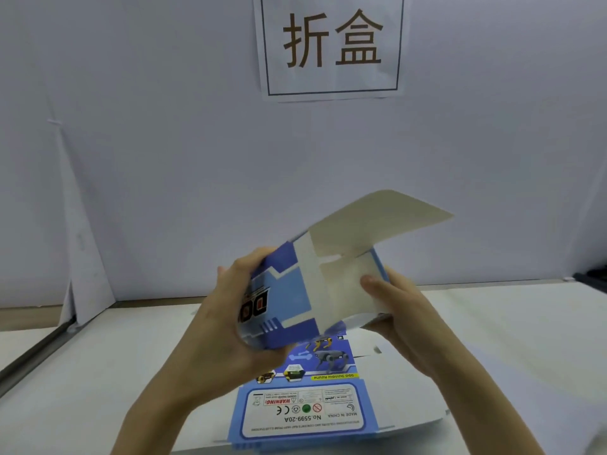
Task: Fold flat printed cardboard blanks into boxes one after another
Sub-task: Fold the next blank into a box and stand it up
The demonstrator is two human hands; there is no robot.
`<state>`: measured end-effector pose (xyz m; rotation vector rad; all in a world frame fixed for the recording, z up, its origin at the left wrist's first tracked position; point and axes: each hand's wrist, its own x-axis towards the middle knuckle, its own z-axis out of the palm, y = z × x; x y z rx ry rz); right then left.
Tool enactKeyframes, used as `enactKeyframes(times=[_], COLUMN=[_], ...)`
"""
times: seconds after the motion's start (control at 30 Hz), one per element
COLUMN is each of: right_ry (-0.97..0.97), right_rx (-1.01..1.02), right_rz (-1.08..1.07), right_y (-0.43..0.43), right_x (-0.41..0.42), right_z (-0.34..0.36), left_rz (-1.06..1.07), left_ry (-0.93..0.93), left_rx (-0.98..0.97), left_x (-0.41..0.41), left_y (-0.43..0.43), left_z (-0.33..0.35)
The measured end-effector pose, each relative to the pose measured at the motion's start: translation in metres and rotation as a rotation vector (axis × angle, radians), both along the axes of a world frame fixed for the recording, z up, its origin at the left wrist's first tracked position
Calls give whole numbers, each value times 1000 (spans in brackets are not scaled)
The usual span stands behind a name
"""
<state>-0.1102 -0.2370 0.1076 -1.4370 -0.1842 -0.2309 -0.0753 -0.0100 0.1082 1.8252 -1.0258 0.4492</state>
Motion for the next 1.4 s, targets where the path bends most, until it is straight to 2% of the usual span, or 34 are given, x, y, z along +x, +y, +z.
enactKeyframes(times=[0.1, 0.2, 0.37, 0.5, 0.67, 0.77, 0.9, 1.03, 1.1, 1.17, 1.23, 1.3, 1.33, 1.37, 1.4], right_ry=[39, 65, 6, -23, -114, -196, -280, -177, -149, -77, -8, 40, 68, 98, 122], right_rx=[-254, -431, -494, -586, -749, -845, -811, -879, -810, -701, -599, -432, -352, -274, -200], right_rz=[-56, -230, -478, -571, -616, -617, -585, -569, -465, -323, -295, -369, -390, -382, -352], right_y=[2, 1, 8, 12, 14, 22, 35, 35, 34, 33, 33, 34, 34, 35, 35], right_x=[-2, -1, 0, 1, 1, 0, -3, 2, 2, -2, -3, -3, -3, -4, -4], right_z=[3, 3, 5, 3, 1, -4, -8, -13, -13, -11, -9, -5, -3, -1, 1], left_rz=[20, 40, -139, -70, -130, -2, 501, 653, 655, 567, 417, 228, 178, 162, 171], left_ry=[-26, 6, 518, 492, 574, 515, 258, 81, 21, 53, 182, 414, 440, 337, 181], left_rx=[2, -16, -4, -108, -234, -176, -121, -19, 11, -39, -163, -383, -432, -386, -251], left_x=[4, 8, -2, 8, 9, 5, 8, 10, 11, 10, 12, 15, 15, 12, 9], left_y=[4, 2, -2, -17, -22, -18, -21, -23, -21, -15, -10, -6, -4, -3, -3], left_z=[0, -3, 1, 4, 0, -7, -15, -16, -16, -11, -3, 3, 5, 5, 2])
